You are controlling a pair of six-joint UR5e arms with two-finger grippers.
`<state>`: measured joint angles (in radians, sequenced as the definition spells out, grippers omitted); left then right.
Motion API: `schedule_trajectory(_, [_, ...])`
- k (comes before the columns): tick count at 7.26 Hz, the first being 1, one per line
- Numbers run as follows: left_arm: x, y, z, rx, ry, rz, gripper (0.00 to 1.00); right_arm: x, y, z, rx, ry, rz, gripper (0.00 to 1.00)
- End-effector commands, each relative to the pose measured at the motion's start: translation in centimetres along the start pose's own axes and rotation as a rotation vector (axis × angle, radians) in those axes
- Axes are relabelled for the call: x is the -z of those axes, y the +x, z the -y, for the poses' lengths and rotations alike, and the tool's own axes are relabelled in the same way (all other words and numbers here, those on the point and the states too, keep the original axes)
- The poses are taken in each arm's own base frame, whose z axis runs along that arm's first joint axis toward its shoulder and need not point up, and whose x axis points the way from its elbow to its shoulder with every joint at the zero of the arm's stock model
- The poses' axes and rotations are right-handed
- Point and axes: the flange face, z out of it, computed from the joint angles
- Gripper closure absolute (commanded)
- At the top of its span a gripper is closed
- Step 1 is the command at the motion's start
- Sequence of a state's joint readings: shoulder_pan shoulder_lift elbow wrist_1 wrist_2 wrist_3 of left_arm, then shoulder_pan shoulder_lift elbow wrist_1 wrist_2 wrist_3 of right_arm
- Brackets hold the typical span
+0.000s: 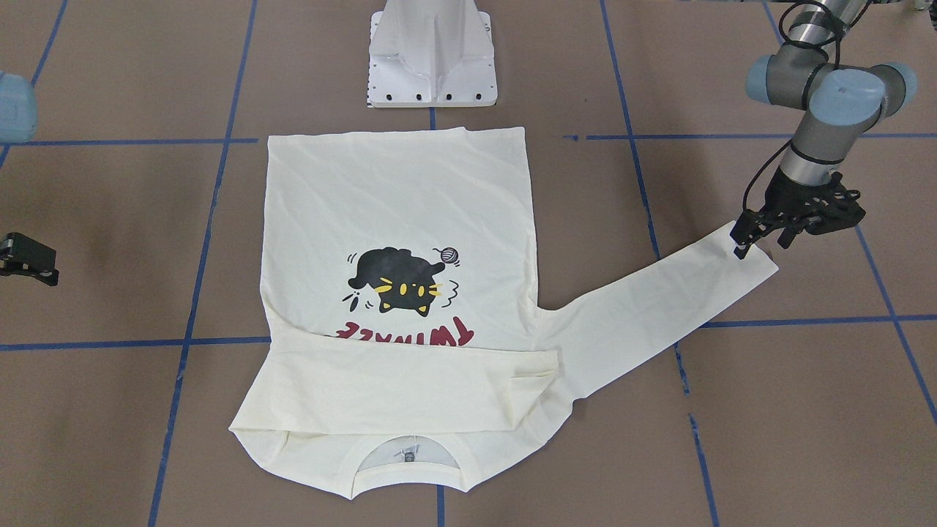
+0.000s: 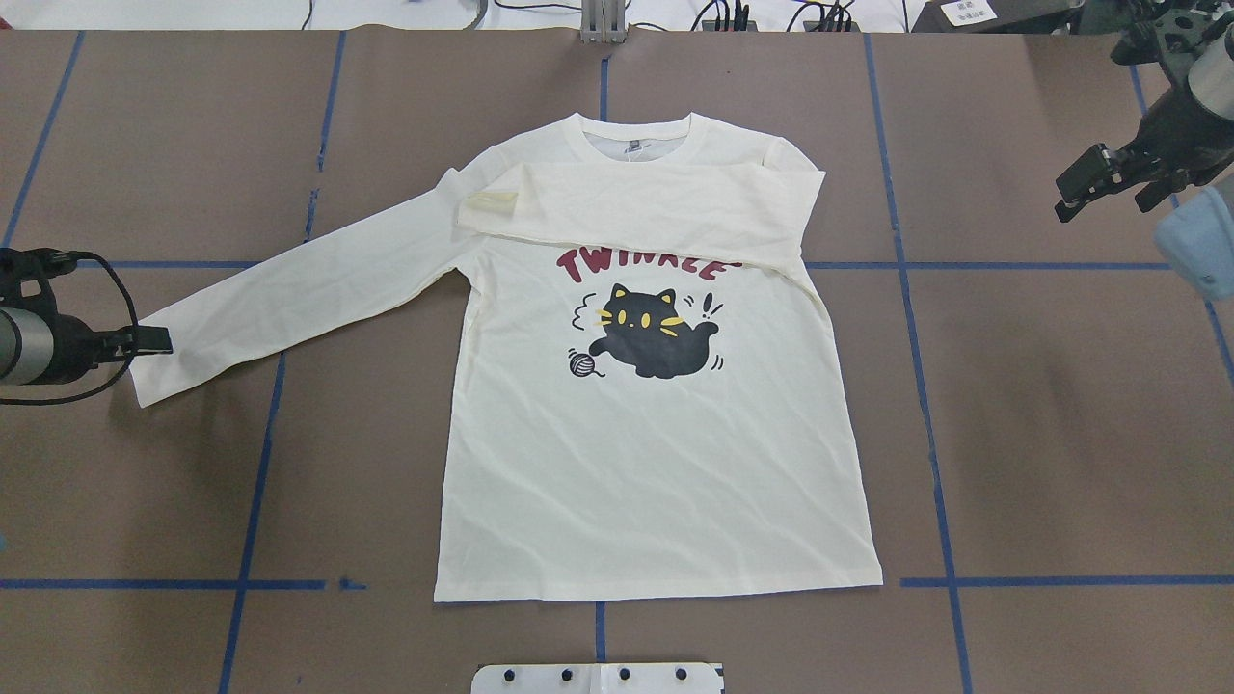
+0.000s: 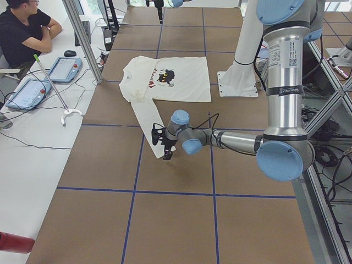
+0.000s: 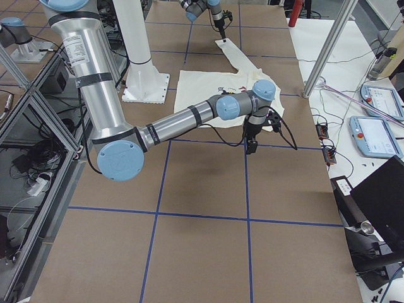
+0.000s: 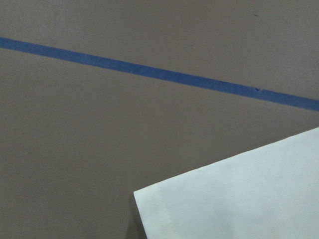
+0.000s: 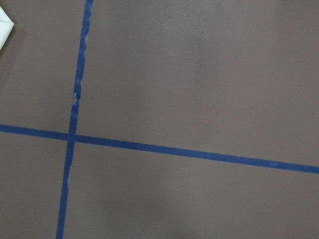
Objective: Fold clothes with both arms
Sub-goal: 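Grasp the cuff of the other sleeve with the left gripper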
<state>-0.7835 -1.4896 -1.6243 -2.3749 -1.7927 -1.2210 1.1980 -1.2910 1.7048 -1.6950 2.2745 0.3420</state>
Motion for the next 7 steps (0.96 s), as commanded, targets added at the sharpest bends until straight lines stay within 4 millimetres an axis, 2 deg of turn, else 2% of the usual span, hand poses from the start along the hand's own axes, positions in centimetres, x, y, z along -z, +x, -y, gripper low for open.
schedule_trajectory(1, [-0.02, 0.14, -0.11, -0.003, 0.003, 0.000, 0.12, 0.13, -0.12, 0.01, 0.001, 0.002, 0.001, 0.00])
schedule_trajectory(4, [0.03, 0.10, -0.14, 0.001, 0.003, 0.000, 0.48, 0.19, -0.19, 0.06, -0.002, 0.004, 0.002, 0.00])
schedule_trajectory(7, [0.03, 0.10, -0.14, 0.004, 0.003, 0.000, 0.71, 0.20, -0.20, 0.07, -0.001, 0.005, 0.002, 0.00])
